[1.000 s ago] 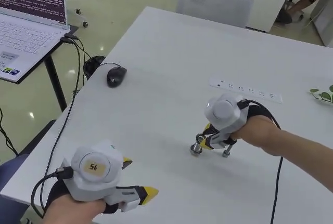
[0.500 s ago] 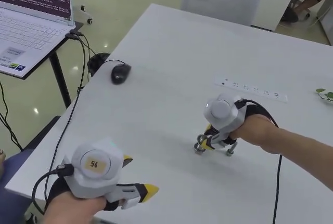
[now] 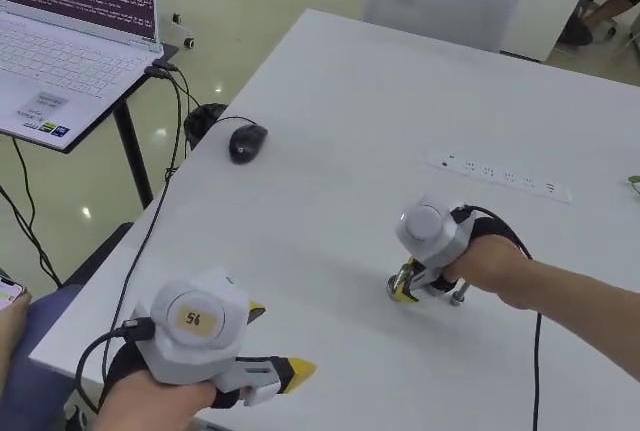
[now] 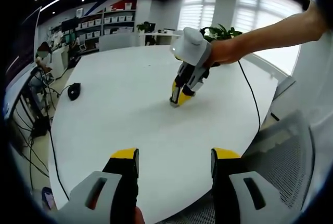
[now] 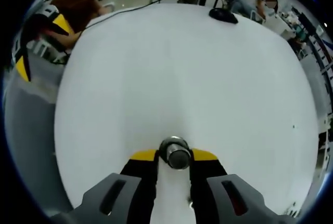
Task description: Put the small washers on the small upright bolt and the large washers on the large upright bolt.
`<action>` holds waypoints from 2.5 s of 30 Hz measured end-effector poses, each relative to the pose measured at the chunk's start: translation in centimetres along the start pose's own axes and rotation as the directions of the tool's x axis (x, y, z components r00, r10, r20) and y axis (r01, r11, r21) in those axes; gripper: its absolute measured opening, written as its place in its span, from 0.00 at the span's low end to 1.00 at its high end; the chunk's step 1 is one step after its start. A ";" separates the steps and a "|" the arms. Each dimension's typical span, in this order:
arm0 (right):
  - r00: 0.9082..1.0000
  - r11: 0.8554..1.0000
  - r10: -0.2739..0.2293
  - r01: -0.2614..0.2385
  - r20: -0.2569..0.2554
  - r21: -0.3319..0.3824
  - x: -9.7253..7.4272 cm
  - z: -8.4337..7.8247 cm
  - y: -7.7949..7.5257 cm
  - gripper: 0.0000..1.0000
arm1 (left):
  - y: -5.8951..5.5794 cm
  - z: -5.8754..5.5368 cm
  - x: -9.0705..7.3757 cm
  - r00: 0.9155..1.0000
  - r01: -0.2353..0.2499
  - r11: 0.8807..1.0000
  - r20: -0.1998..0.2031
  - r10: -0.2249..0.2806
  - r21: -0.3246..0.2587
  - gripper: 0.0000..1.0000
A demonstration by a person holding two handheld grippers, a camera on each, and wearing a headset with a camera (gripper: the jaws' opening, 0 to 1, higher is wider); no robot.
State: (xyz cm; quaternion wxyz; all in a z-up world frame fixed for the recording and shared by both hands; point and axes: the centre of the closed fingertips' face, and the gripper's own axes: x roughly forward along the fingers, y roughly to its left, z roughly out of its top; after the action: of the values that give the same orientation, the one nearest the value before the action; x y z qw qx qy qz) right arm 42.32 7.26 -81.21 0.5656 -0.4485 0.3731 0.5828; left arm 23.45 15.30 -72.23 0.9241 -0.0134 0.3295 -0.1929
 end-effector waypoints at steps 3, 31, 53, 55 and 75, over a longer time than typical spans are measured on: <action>1.000 1.000 0.000 0.000 0.002 0.010 -0.1 0.1 0.1 0.24 | 0.1 0.0 -0.1 1.000 -0.004 1.000 0.002 0.004 -0.003 0.55; 0.951 0.899 -0.171 0.043 0.258 0.436 -2.2 -5.1 5.9 0.30 | -1.4 0.8 2.3 0.999 0.047 0.998 0.007 -0.047 0.037 0.55; 0.869 0.722 -0.354 0.019 0.346 0.691 -6.2 -12.2 8.2 0.50 | -0.8 2.0 4.8 0.997 0.073 0.995 0.003 -0.073 0.066 0.55; 0.863 0.714 -0.367 0.022 0.347 0.700 -6.5 -12.4 8.1 0.51 | -1.0 2.2 5.2 0.997 0.080 0.993 -0.001 -0.080 0.082 0.55; 0.810 0.678 -0.453 0.041 0.372 0.734 -9.1 -13.0 7.4 0.61 | -0.4 3.7 4.8 0.998 0.059 0.995 0.031 -0.062 0.081 0.55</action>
State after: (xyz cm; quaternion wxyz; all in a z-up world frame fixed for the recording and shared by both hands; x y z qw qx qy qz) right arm 35.89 -8.53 -77.34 0.8474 -0.0726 0.3269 0.4121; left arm 28.99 12.82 -72.14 0.9231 0.0106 0.3054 -0.2336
